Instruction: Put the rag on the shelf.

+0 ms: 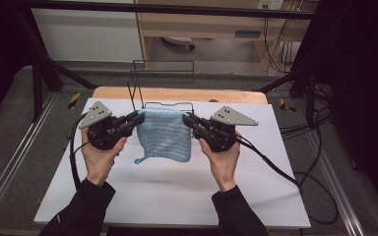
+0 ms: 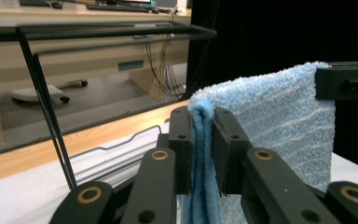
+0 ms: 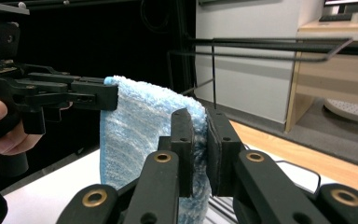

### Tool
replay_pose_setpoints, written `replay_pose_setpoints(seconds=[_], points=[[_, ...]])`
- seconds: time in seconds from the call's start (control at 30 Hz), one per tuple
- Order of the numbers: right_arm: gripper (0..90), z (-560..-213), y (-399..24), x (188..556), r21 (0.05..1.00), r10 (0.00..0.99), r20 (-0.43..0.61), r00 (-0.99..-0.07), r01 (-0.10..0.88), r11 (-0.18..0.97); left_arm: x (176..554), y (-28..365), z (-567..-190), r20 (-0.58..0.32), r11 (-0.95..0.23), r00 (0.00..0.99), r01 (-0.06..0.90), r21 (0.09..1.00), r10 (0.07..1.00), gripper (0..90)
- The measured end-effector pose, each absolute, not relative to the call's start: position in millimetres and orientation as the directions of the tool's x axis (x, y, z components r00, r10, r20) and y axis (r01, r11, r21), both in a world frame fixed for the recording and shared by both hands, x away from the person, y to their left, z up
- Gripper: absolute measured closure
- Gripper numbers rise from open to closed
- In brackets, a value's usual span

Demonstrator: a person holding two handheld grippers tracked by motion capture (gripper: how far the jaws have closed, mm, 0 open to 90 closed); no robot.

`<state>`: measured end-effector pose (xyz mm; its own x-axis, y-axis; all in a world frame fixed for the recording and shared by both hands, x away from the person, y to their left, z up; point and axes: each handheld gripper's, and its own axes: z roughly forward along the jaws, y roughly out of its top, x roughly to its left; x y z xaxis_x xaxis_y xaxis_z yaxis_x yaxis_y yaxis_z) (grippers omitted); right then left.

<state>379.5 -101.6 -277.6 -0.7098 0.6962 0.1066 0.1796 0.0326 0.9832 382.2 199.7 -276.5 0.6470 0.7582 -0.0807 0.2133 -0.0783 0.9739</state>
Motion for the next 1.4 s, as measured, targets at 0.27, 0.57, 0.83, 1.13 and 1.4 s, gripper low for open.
replay_pose_setpoints(seconds=[0.27,0.57,0.83,1.13,1.4], points=[[83.1,-261.5,-98.7,384.0,0.989,0.705,0.08,-0.704,0.144,0.031,387.4,200.6,-262.4,-0.068,-0.064,0.643,0.179,0.982,0.763,78.6],[83.1,-237.9,-96.4,389.3,0.995,0.711,0.049,-0.701,0.097,0.027,393.4,201.4,-242.0,-0.058,-0.039,0.641,0.136,0.99,0.766,78.6],[83.1,-215.9,-92.3,394.0,0.998,0.722,0.017,-0.691,0.058,0.032,399.9,202.8,-223.1,-0.044,-0.025,0.634,0.099,0.995,0.772,78.6],[83.1,-197.4,-88.0,401.2,1.0,0.731,-0.011,-0.682,0.014,0.028,410.2,204.5,-202.2,-0.028,-0.016,0.627,0.065,0.998,0.779,78.7],[83.1,-182.6,-85.6,410.2,0.999,0.74,-0.032,-0.672,-0.015,0.03,419.9,204.8,-188.6,-0.037,0.006,0.625,0.052,0.999,0.78,78.8]])
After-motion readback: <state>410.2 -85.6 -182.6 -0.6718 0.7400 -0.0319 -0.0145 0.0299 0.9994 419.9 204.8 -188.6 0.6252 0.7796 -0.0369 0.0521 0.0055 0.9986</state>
